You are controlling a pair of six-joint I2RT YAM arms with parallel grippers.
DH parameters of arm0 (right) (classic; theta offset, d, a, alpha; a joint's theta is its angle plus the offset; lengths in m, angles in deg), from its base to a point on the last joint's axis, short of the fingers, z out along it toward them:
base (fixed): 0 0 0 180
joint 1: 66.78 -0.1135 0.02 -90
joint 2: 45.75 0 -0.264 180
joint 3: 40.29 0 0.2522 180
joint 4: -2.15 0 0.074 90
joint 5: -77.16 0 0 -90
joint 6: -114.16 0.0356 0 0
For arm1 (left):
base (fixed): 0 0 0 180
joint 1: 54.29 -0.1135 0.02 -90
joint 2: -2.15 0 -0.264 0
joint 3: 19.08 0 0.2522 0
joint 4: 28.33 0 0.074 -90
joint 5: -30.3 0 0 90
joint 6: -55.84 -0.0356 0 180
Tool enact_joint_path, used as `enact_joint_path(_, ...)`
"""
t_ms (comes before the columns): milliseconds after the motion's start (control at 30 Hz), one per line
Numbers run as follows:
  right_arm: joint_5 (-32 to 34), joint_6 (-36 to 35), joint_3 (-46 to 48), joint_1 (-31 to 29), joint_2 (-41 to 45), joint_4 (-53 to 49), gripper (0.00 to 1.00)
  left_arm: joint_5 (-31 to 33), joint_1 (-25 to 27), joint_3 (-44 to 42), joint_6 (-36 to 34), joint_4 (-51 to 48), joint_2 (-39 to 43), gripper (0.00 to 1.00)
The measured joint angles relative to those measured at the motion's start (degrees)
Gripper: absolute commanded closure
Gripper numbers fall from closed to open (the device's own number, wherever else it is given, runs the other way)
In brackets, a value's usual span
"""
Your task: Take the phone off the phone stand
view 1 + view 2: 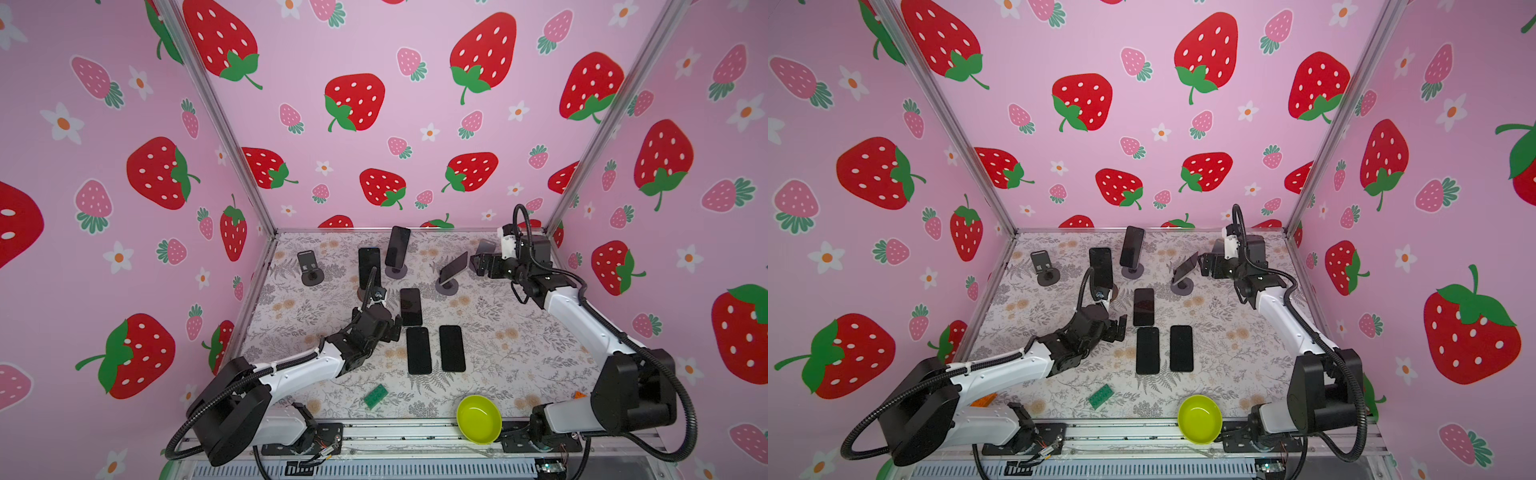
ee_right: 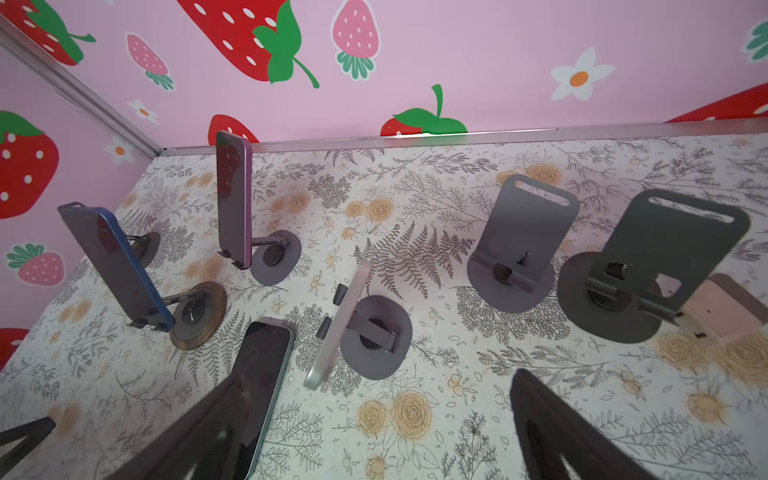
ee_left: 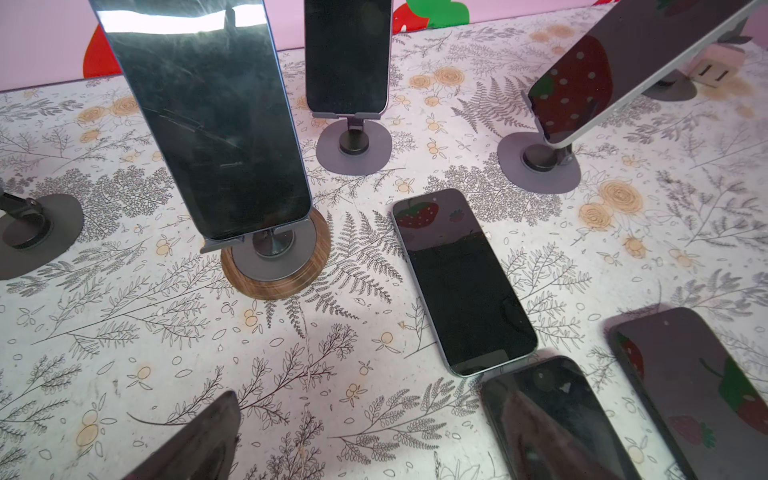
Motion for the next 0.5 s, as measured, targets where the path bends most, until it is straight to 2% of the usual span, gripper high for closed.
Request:
enact_joint_path(133,0.07,0.57,2.45,-0.04,0.61,3.98,0.00,-0.02,0.00,0.00,-0.31,-0.09,-0.09,0.01)
enact_joint_path(267,-0.37,2.27,-0.59,-0.39,-1.29,3.67,0.00,-0.04,0.00,0.00,-0.44,-0.07,-0.09,0.01)
enact_joint_path(500,-0.85,1.03,-1.05,-1.01,-2.29,4.61,0.00,-0.79,0.00,0.00,-0.42,-0.07,-0.09,0.01)
